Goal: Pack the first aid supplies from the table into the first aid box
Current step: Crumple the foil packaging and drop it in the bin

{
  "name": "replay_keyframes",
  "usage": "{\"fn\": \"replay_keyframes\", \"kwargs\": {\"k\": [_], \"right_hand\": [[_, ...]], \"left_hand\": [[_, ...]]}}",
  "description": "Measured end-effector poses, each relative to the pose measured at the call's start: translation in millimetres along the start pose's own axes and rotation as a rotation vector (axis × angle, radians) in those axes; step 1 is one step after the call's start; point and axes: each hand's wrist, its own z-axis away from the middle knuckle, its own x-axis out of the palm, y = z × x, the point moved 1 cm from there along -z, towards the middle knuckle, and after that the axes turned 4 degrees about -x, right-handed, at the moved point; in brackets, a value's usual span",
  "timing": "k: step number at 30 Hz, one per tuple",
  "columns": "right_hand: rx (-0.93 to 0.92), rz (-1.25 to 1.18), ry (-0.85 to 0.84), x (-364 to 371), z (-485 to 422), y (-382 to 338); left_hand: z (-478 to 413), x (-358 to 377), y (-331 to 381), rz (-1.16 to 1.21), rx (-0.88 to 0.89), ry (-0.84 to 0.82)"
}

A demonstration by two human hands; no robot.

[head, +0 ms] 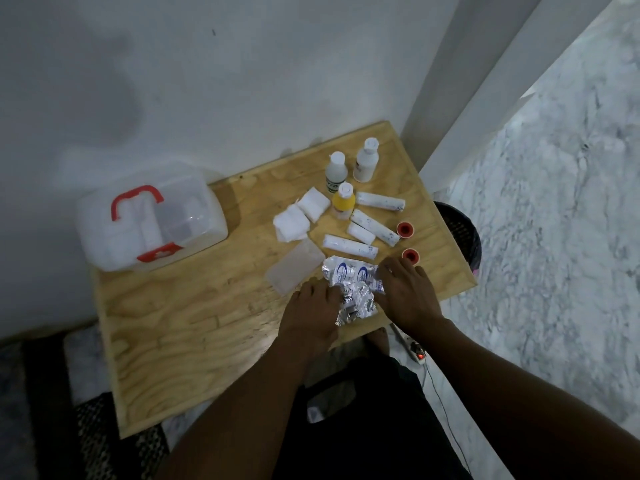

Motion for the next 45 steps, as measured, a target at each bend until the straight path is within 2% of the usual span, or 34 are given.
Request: {"fn": "replay_keyframes", "kwargs": {"k": [3, 9, 14, 18, 20, 25, 28, 31, 35, 40, 45], "right_hand": [[0.014, -0.075, -0.034, -6.7, -6.7, -1.0], [0.015, -0.046, -0.203, -9.8, -7.4, -3.3], [0.035, -0.255, -0.196, -32.6, -4.0, -5.8], [0.038, -0.201, -0.025, -76.5, -11.6, 9.4], [0.070, -0.158, 0.068, -104.9, -17.2, 26.4], [0.314, -0.270, 0.332, -173.6, -18.9, 83.8], [0.459, -0.342, 0.376, -186.7, -5.9, 125.1], [0.627, -0.421, 0.315, -167.3, 11.2, 172.9], [0.778, -0.541, 0.142, -104.7, 24.5, 231.3], [0.845, -0.677, 0.020, 4.0, 17.0, 278.6], [0.900, -0.804, -0.062, 110.1, -5.7, 299.4]], "left_hand": [[-0.9, -1.9, -6.6, 0.050, -0.042, 0.005], [5.5, -9.8, -12.5, 0.046, 0.013, -0.021], [5.6, -41.7, -14.7, 0.225, 0.003, 0.065], [-4.6, -79.9, -11.6, 0.256, 0.089, 0.290], [-13.6, -105.1, -4.5, 0.241, 0.119, 0.344], [-52.2, -166.7, 30.5, 0.231, 0.129, 0.375], [-84.7, -187.5, 64.4, 0.266, 0.165, 0.345], [-117.1, -190.4, 107.5, 0.245, 0.219, 0.279], [-167.0, -172.4, 167.4, 0.207, 0.265, 0.190], [-251.0, -114.0, 211.9, 0.181, 0.225, 0.030], [-323.7, -52.8, 227.6, 0.076, 0.164, -0.135]]}}
